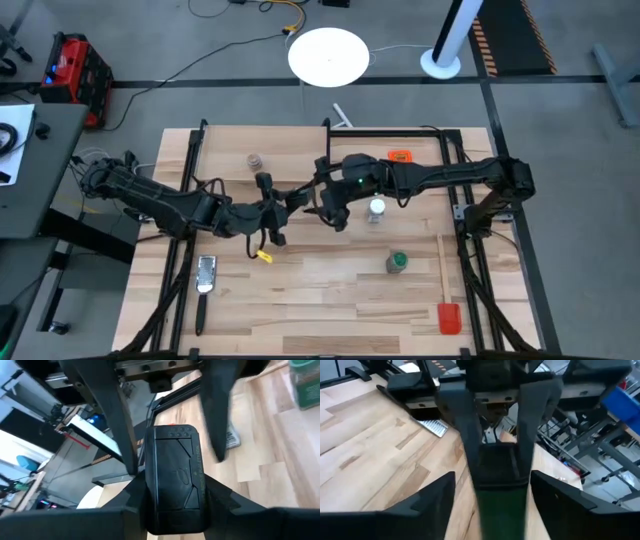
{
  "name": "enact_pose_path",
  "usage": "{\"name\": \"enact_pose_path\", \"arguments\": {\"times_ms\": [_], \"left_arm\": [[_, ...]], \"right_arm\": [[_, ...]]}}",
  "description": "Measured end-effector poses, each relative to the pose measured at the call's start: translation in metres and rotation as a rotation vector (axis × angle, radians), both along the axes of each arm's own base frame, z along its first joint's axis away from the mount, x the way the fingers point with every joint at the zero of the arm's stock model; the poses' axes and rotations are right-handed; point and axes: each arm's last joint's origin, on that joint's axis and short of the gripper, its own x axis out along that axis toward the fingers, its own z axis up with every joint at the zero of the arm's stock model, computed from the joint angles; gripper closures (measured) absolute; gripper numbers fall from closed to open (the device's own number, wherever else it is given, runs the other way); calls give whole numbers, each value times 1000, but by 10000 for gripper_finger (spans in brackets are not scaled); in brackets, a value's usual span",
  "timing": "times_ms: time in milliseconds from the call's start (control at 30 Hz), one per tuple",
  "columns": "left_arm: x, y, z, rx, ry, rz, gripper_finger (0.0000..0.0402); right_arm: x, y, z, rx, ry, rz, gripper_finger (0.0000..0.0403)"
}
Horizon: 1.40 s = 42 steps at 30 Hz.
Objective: Shelf spices
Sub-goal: Put the black seasoning can on the shelf
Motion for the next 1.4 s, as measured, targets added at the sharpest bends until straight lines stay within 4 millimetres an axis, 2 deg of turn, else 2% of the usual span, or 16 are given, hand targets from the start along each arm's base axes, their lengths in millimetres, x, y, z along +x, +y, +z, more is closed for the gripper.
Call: {"name": "enact_pose_path", "arguments": {"times_ms": [200,233,500,600,733,833,1000,1133,1233,1400], "left_arm": [[0,0,0,-22,-15,5,300],[0,0,0,-22,-15,5,300],[0,0,0,-32,-19,6,300],[0,-1,0,-38,-25,10,264],[-4,-6,1,-12,-32,40,185],[-7,-9,4,29,-44,84,152],[-17,-19,8,132,-33,147,142],[-31,-24,19,150,-99,217,143],[-42,-24,28,117,-167,268,144],[-60,-21,42,22,-269,279,144]], "right_arm": [[0,0,-1,-18,4,3,278],[0,0,-1,-20,5,5,281],[0,-1,-1,-9,4,-2,281],[0,-7,0,29,1,-20,281],[-2,-30,0,172,3,-5,281],[-7,-54,0,291,11,33,281],[-13,-88,8,336,-81,3,281],[-13,-105,9,413,-244,109,281],[-8,-117,0,466,-273,120,281],[10,-129,-33,514,-242,96,281]]}}
